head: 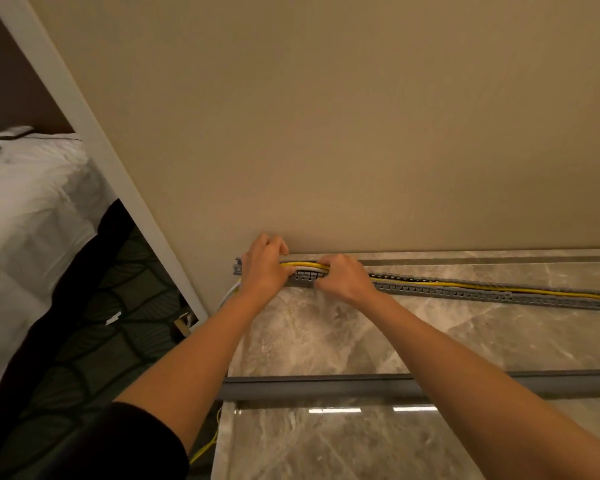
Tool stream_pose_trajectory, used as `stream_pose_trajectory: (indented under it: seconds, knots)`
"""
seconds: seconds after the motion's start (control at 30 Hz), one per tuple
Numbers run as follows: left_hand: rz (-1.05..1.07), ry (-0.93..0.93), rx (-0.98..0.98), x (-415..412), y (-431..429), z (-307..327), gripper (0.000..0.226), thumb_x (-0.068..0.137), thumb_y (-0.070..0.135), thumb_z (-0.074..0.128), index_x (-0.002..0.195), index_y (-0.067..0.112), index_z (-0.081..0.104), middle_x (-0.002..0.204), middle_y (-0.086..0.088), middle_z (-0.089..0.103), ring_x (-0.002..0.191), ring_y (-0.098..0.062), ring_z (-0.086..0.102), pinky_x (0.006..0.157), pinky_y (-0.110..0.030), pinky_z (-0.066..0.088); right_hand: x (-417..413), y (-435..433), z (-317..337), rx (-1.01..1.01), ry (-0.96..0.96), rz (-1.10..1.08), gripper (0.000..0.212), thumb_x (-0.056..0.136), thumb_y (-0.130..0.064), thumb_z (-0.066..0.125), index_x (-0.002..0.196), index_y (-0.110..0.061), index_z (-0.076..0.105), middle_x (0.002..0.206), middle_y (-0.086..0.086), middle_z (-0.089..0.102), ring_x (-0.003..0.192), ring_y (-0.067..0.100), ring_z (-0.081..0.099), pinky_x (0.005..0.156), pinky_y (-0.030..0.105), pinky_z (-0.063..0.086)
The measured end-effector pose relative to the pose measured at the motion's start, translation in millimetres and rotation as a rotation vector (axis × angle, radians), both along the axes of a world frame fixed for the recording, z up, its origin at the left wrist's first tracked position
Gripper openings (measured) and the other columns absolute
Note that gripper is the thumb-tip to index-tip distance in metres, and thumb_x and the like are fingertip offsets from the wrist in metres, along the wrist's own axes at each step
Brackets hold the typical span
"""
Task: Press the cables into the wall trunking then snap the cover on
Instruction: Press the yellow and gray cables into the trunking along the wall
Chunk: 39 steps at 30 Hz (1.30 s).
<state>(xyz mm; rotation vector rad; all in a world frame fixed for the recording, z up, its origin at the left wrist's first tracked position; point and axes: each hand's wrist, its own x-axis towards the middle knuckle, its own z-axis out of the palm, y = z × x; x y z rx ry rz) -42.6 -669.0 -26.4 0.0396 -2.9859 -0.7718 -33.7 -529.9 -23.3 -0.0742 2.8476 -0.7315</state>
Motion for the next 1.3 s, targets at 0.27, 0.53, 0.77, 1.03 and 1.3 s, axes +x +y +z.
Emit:
stream_pose_trajectory:
  seconds: [0.27,0.53,0.77,1.03,1.3]
  knots:
    - [-0.088,-0.088,-0.349,9.0,-54.7,-7.3,0.040,0.087,0.019,0.058,0.123,0.005,0.049,0.127,-0.014,0.044,0.116,-0.030,0.047,0.093,-0.039,0.043,-1.2,-43.3,-1.2,0.057,0.058,0.065,0.034,0.084,-0.007,0.055,0.116,-0.013,0.064,0.107,0.016,0.069,0.104,0.036,0.061,0.085,0.037,0.048]
    - [-0.274,-0.071,-0.582,3.5,-55.0,-8.8,0.036,0.095,0.004,0.040,0.130,0.001,0.043,0.130,-0.018,0.049,0.115,-0.034,0.053,0.091,-0.038,0.045,-4.3,-50.1,1.2,0.154,0.067,0.100,0.031,0.087,-0.001,0.054,0.116,-0.008,0.063,0.115,0.018,0.064,0.109,0.036,0.058,0.088,0.039,0.047]
    - [-0.442,0.031,-0.650,-0.3,-64.6,-2.4,0.034,0.094,-0.005,0.038,0.127,0.004,0.042,0.127,-0.016,0.046,0.104,-0.035,0.059,0.080,-0.038,0.047,-8.4,-51.1,2.0,0.187,0.052,0.096,0.032,0.089,0.003,0.050,0.118,-0.006,0.061,0.118,0.019,0.062,0.112,0.035,0.056,0.089,0.039,0.047]
    - [-0.493,0.067,-0.705,-14.7,-64.1,11.1,0.029,0.093,-0.004,0.042,0.119,0.004,0.055,0.122,-0.016,0.052,0.105,-0.033,0.058,0.082,-0.038,0.045,-3.2,-42.3,3.8,0.123,0.059,0.108,0.031,0.088,0.004,0.052,0.116,-0.003,0.063,0.113,0.022,0.065,0.111,0.037,0.056,0.087,0.038,0.046]
    - [-0.400,-0.106,-0.316,-26.4,-68.0,18.2,0.017,0.091,0.015,0.057,0.095,-0.001,0.064,0.107,-0.019,0.062,0.100,-0.032,0.056,0.082,-0.036,0.042,-4.6,-35.9,4.7,0.037,0.037,0.102,0.035,0.088,0.003,0.055,0.121,-0.004,0.061,0.119,0.022,0.065,0.114,0.036,0.056,0.093,0.041,0.048]
